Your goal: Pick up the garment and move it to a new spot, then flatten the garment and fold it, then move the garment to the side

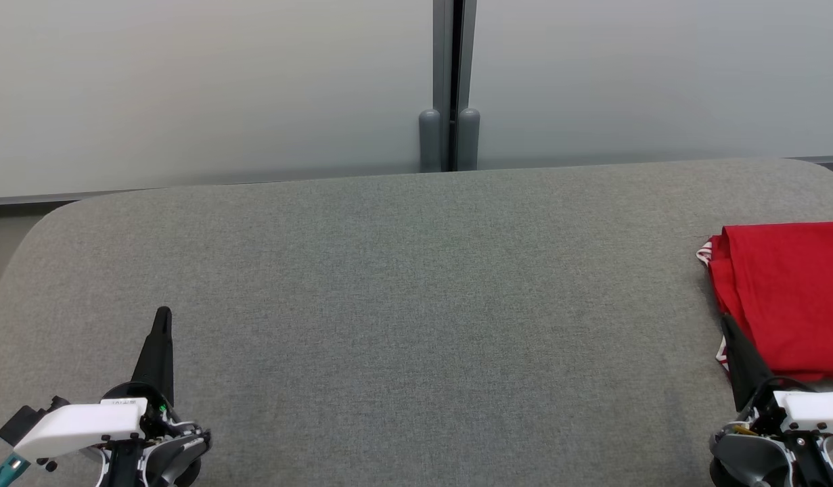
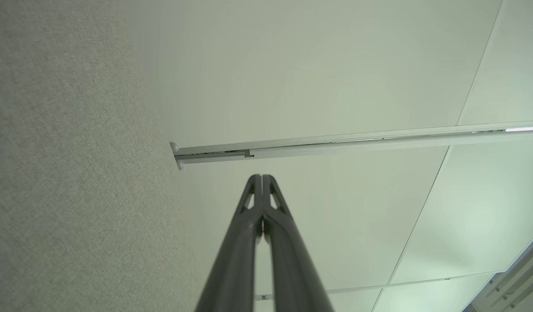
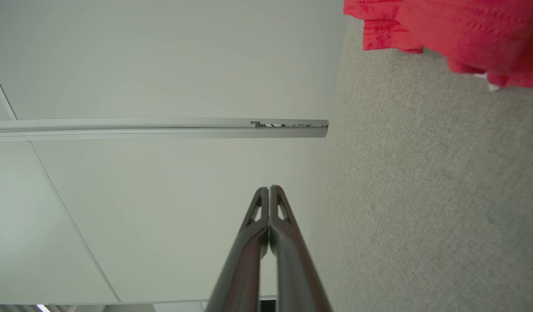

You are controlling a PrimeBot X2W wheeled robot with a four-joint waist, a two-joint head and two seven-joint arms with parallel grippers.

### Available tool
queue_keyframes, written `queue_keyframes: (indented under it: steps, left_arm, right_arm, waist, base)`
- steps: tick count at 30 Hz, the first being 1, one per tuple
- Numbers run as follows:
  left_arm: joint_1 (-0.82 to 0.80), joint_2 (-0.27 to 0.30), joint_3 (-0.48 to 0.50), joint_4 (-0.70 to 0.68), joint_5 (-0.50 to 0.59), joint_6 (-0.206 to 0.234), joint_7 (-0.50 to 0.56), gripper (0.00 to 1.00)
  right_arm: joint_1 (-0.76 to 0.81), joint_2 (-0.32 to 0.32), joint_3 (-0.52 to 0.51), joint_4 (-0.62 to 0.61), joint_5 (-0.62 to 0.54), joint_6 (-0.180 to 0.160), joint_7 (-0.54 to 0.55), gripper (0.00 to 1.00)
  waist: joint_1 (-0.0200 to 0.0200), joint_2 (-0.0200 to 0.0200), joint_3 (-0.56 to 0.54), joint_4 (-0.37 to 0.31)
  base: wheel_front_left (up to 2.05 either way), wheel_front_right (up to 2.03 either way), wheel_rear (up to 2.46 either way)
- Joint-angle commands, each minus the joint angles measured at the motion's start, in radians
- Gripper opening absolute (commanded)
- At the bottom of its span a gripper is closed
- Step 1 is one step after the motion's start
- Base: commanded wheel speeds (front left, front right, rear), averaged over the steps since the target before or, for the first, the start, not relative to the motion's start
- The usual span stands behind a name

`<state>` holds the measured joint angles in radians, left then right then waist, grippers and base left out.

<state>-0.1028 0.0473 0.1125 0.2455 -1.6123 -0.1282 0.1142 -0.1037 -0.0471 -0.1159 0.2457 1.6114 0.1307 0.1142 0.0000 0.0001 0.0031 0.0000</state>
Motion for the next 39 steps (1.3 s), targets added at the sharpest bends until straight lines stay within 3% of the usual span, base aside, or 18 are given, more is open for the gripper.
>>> queue_keyframes:
  steps: [1, 39]
  left_arm:
    - [-0.013, 0.006, 0.004, 0.0, -0.001, -0.005, 0.004, 0.0]
    - [-0.013, 0.006, 0.004, 0.0, -0.001, -0.005, 0.003, 0.0]
  right_arm:
    - [-0.008, -0.004, -0.003, -0.003, 0.001, 0.0, 0.005, 0.0]
    - [-0.008, -0.004, -0.002, -0.003, 0.002, 0.0, 0.004, 0.0]
  waist:
    - [0.0, -0.0001, 0.0, 0.0]
    - [0.0, -0.0001, 0.0, 0.0]
  base:
    - [0.0, 0.0, 0.0]
    - [0.0, 0.0, 0.0]
